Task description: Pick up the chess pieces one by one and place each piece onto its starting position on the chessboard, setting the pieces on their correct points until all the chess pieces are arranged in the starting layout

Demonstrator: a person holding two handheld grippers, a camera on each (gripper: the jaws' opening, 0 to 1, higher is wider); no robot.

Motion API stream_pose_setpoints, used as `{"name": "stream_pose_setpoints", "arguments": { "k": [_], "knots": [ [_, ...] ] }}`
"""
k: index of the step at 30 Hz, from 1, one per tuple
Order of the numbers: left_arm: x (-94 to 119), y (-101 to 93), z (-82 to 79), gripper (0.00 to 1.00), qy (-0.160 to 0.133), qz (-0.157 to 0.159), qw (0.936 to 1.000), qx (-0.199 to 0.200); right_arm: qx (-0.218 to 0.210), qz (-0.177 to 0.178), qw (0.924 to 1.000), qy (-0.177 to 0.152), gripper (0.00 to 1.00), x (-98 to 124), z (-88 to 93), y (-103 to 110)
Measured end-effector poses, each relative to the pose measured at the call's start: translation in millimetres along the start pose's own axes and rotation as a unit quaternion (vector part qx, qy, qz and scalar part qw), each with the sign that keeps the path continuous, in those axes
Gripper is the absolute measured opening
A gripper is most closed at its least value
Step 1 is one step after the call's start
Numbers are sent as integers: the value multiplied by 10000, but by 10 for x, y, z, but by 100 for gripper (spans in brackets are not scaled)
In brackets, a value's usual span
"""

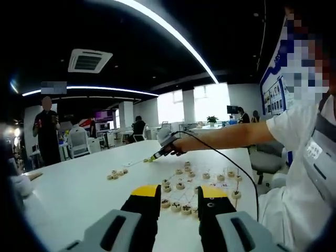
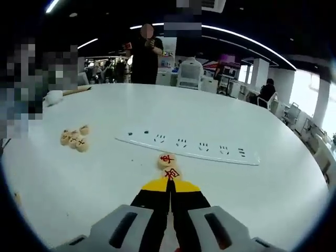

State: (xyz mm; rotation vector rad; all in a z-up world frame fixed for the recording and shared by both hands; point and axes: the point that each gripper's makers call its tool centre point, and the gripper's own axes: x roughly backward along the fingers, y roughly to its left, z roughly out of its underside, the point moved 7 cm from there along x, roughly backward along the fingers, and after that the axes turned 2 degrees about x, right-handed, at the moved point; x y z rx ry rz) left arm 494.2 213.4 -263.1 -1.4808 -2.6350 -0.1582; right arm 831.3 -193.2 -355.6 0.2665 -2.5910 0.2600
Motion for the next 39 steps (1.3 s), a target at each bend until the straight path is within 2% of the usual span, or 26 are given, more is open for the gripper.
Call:
{"name": "stream_pose_setpoints", "arguments": {
  "k": [2,3,5,7,11,12,14,20,25,27,31,34,39],
  "knots": [
    [4,-4,-6,30,-11,3,10000,-8,-22,24,10000,-37,6,5,-20,-18],
    [5,-3,-6,30,-12,-1,10000,-9,-56,32,10000,-72,11,0,-36,-29],
    [2,4,0,30,-5,-15,10000,1,-153,-60,9997,-170,27,-13,-41,10],
    [-4,5,3,30,0,-11,10000,2,-136,-128,9997,-158,36,-61,-34,30],
    [-21,0,5,30,6,21,10000,-6,-154,-71,9998,45,34,-235,30,12],
    [-22,1,5,30,9,22,10000,-11,-275,-97,9995,-113,31,-210,41,54],
    [-21,7,8,30,7,13,10000,-5,-196,-62,9998,-66,19,-198,58,68],
    [-13,32,16,30,7,-24,10000,16,53,-226,9997,8,19,-162,38,124],
    [-11,-13,1,30,-1,19,10000,-32,12,-359,9994,15,19,15,-31,128],
    [-5,-18,-10,30,-24,14,10000,-34,21,-443,9990,31,19,206,14,175],
    [-16,-30,-9,30,-2,12,10000,-49,68,-622,9980,-42,19,413,-36,160],
    [-33,-41,-16,30,5,31,10000,-58,96,-756,9970,-107,19,699,35,206],
    [-52,-57,-21,30,25,53,10000,-77,103,-903,9957,-186,19,1026,135,232]
  ]
}}
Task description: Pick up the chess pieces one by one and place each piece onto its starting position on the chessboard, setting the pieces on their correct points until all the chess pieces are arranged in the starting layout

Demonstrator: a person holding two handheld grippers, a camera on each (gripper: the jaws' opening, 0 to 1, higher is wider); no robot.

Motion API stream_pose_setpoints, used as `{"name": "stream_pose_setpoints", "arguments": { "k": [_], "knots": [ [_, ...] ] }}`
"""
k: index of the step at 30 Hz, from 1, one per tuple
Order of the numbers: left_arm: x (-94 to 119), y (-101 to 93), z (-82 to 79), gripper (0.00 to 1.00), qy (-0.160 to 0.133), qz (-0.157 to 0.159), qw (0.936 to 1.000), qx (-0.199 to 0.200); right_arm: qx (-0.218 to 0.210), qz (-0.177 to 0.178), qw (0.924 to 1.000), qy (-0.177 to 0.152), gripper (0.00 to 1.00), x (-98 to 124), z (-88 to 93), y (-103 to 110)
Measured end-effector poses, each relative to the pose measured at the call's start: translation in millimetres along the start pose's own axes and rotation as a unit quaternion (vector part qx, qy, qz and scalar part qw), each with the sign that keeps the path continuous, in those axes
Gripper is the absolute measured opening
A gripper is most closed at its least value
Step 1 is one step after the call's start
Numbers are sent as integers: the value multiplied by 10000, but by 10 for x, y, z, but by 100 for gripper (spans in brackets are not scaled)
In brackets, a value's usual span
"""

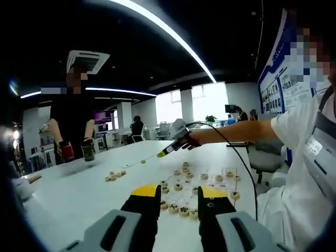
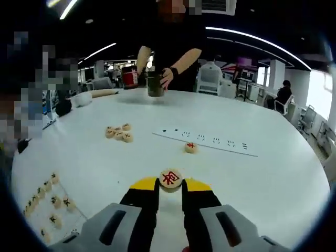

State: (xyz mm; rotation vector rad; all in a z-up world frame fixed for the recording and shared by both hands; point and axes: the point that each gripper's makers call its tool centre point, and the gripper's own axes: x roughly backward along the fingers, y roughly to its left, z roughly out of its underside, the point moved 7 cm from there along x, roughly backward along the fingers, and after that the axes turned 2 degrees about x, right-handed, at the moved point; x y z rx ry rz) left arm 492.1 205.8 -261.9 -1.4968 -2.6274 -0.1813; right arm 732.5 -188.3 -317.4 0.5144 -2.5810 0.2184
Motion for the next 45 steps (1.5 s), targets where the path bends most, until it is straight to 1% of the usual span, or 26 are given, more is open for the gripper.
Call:
{"name": "stream_pose_setpoints", "arguments": {
  "k": [3,6,8,9,12,14,18,24,25,28,29,30,32,35,38,40,43,45],
  "knots": [
    [-8,-3,0,30,17,7,10000,-10,-118,-70,9998,-121,19,188,47,21],
    [-15,-9,5,30,29,17,10000,-14,-136,-80,9998,-151,19,318,100,5],
    [-20,-9,7,30,31,15,10000,-4,-142,-102,9997,-146,19,427,152,30],
    [-23,-11,8,30,38,16,10000,-8,-167,-131,9996,-174,19,496,178,77],
    [-25,-24,1,30,31,39,10000,-20,-186,-198,9994,-231,19,621,208,99],
    [-26,-29,-1,30,31,50,10000,-31,-196,-255,9991,-275,19,726,243,167],
    [-31,-22,2,30,40,43,10000,-22,-133,-299,9989,-322,19,904,350,270],
    [-37,-37,-1,30,46,69,10000,-38,-137,-352,9986,-373,19,1097,475,329],
    [-40,-36,0,30,50,66,10000,-36,-156,-356,9985,-383,19,1118,488,298],
    [-51,-36,4,30,60,71,10000,-30,-323,-376,9977,-470,19,1217,571,272],
    [-54,-38,2,30,60,73,10000,-32,-350,-379,9975,-478,19,1254,632,324],
    [-57,-44,1,30,59,81,9999,-35,-364,-386,9975,-465,19,1277,685,345],
    [-67,-59,0,30,68,116,9999,-53,-396,-388,9976,-420,19,1304,757,285],
    [-90,-66,9,30,96,134,9998,-65,-420,-377,9977,-388,19,1352,890,259],
    [-97,-55,15,30,103,128,9999,-46,-487,-357,9977,-309,19,1328,998,193],
    [-97,-53,23,30,120,121,9998,-44,-526,-371,9977,-222,19,1307,1067,189],
    [-91,-56,22,30,115,127,9998,-48,-483,-402,9980,-114,19,1279,1144,214],
    [-88,-51,19,30,101,115,9999,-34,-296,-384,9988,-42,19,1267,1169,236]
  ]
}}
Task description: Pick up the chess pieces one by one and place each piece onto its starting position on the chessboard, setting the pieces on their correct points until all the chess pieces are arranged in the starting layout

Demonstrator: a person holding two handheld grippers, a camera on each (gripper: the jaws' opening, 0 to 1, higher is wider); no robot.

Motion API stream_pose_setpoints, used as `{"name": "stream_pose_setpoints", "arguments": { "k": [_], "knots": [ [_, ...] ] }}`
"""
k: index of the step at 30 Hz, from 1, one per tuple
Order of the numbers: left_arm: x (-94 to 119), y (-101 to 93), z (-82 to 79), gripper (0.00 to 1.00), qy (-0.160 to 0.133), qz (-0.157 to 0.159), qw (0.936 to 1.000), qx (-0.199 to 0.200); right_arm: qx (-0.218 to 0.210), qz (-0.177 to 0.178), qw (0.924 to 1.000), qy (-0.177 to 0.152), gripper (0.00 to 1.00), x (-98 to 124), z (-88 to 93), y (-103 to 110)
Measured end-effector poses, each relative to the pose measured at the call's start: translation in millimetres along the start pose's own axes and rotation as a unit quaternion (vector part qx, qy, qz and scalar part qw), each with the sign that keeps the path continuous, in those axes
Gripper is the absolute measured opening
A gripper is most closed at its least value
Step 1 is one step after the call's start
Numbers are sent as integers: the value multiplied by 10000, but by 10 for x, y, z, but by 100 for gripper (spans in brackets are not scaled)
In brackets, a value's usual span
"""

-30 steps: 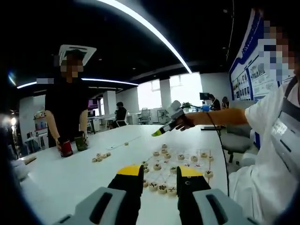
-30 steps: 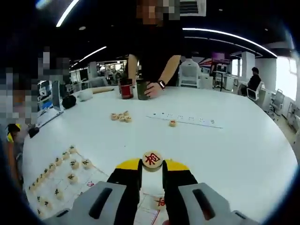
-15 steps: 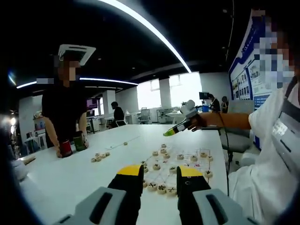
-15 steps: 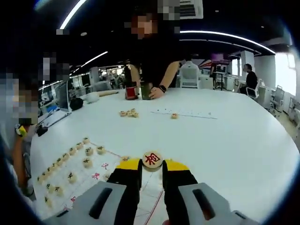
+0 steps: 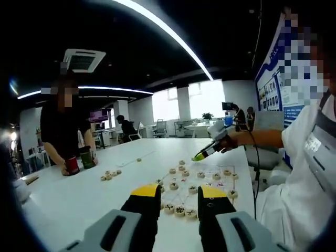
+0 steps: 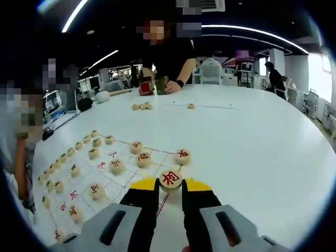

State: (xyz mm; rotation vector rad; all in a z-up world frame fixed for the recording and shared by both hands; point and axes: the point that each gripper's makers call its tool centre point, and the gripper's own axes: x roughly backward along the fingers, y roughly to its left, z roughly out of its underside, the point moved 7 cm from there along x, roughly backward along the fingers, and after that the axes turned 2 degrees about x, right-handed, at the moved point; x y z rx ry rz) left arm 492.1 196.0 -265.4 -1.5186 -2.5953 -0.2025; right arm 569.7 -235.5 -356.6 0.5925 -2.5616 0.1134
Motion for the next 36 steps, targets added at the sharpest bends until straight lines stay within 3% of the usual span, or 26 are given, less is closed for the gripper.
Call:
{"name": "stream_pose_setpoints", "arguments": {
  "k": [7,19,28,30,33,36],
  "knots": [
    [-3,-4,2,30,-4,0,10000,1,202,25,9997,112,19,-40,4,-11],
    [-13,-3,17,30,31,8,10000,-10,195,-32,9997,176,19,-71,82,14],
    [10,-4,4,30,-20,-1,10000,-8,517,-11,9984,225,19,-69,90,32],
    [11,-2,7,30,-20,-10,10000,5,439,-132,9987,210,23,-67,88,44],
    [10,0,13,30,0,-18,10000,-7,318,-167,9993,129,41,-61,76,38],
    [12,-11,6,30,-16,-6,10000,-15,334,-105,9994,78,39,-22,52,31]
  ]
}}
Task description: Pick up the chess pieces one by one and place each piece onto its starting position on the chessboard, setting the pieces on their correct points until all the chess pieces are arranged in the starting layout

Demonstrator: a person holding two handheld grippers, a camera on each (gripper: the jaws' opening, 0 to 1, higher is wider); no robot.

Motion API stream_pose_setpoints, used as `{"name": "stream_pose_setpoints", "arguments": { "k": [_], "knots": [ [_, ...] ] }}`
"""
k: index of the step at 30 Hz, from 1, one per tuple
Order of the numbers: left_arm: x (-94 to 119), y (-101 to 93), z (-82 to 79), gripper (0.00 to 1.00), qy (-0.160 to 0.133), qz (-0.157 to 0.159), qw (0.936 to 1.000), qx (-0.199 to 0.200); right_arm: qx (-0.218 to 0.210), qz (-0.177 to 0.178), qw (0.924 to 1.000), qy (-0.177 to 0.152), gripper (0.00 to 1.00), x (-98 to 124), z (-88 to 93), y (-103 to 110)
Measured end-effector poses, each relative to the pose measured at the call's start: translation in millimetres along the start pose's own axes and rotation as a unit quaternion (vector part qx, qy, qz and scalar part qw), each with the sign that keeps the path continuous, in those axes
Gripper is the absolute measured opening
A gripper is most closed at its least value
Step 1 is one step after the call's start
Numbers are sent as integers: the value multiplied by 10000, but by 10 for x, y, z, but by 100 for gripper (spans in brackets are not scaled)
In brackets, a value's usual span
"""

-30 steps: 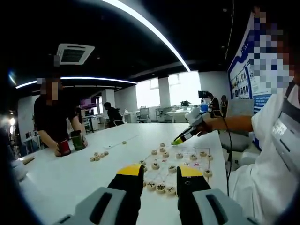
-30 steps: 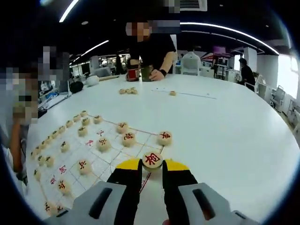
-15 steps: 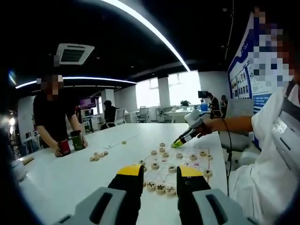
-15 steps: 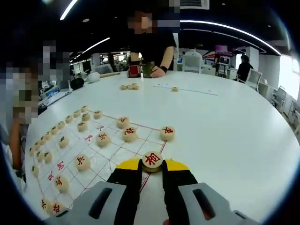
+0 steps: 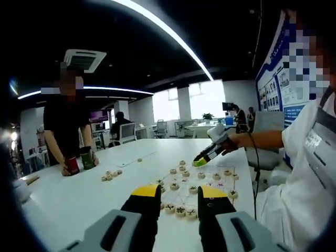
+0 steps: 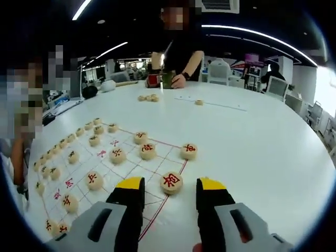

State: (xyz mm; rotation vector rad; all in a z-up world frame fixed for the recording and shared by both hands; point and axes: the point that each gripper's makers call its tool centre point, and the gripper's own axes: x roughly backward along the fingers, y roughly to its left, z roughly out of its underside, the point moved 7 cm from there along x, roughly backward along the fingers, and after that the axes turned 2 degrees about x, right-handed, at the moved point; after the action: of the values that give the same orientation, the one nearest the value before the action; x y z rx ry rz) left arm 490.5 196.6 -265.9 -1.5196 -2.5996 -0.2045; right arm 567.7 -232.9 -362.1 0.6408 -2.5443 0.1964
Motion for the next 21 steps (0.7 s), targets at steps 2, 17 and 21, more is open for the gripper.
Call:
{"name": "stream_pose_setpoints", "arguments": {
  "k": [2,17,21],
  "knots": [
    [2,3,-3,30,-1,-3,10000,-3,-53,-7,10000,-75,40,32,-44,9],
    [39,41,-1,30,-18,-75,10000,27,243,-287,9982,-478,37,-248,-757,349],
    [67,49,-9,30,-47,-99,9999,34,435,-332,9976,-429,36,-529,-955,483]
  ]
}}
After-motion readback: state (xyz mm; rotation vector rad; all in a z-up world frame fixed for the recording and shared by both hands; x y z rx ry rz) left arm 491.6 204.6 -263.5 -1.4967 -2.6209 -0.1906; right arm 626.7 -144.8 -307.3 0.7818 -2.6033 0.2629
